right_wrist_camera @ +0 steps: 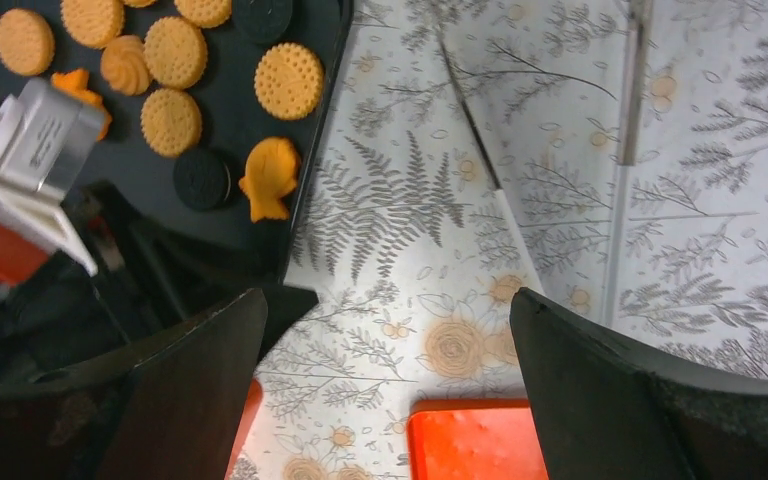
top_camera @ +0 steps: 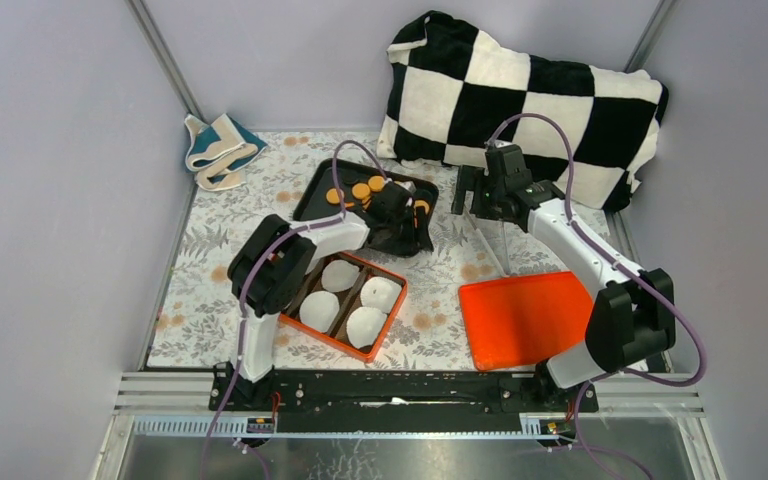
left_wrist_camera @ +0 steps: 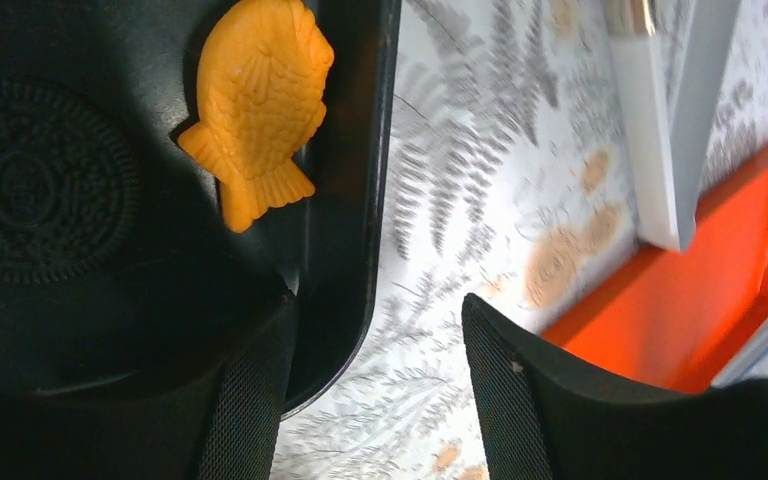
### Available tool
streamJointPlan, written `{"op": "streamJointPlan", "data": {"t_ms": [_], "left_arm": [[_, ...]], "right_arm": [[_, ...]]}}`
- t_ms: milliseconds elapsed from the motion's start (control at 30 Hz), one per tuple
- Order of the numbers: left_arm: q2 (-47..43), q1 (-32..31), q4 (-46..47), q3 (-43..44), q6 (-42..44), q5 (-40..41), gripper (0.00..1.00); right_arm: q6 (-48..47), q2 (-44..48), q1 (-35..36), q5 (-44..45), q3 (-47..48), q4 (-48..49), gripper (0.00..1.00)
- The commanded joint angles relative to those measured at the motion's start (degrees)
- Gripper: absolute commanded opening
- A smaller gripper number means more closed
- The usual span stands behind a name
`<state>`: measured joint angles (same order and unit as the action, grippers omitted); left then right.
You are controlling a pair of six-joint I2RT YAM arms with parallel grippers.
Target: Pack the cookies
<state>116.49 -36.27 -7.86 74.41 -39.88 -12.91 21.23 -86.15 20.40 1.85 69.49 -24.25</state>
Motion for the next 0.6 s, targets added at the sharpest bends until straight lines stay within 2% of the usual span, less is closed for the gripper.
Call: {"op": "streamJointPlan", "data": {"t_ms": [0, 133, 300, 400, 567], "left_arm": [[6.0, -4.6, -11.4, -2.8, 1.4, -4.8, 0.68], [5.9, -4.8, -13.1, 4.8, 3.6, -2.9, 0.72], [0.7, -4.8, -14.8, 12.5, 5.5, 1.3, 0.80], [-3.0, -5.1, -14.8, 11.9, 5.0, 1.1, 0.80], [-10.4, -8.4, -13.8, 4.1, 4.6, 4.5, 0.80]], "right_arm": [[-0.5, -1.7, 0.0, 6.8, 2.1, -4.0, 1.00], [0.4, -3.5, 0.0, 13.2, 1.3, -7.8, 1.00], [0.6, -5.5, -0.1, 14.8, 0.8, -10.9, 1.00], [0.9, -5.8, -0.2, 16.7, 0.7, -13.7, 1.00], [2.2, -4.5, -0.1, 16.1, -4.8, -12.4, 1.00]]}}
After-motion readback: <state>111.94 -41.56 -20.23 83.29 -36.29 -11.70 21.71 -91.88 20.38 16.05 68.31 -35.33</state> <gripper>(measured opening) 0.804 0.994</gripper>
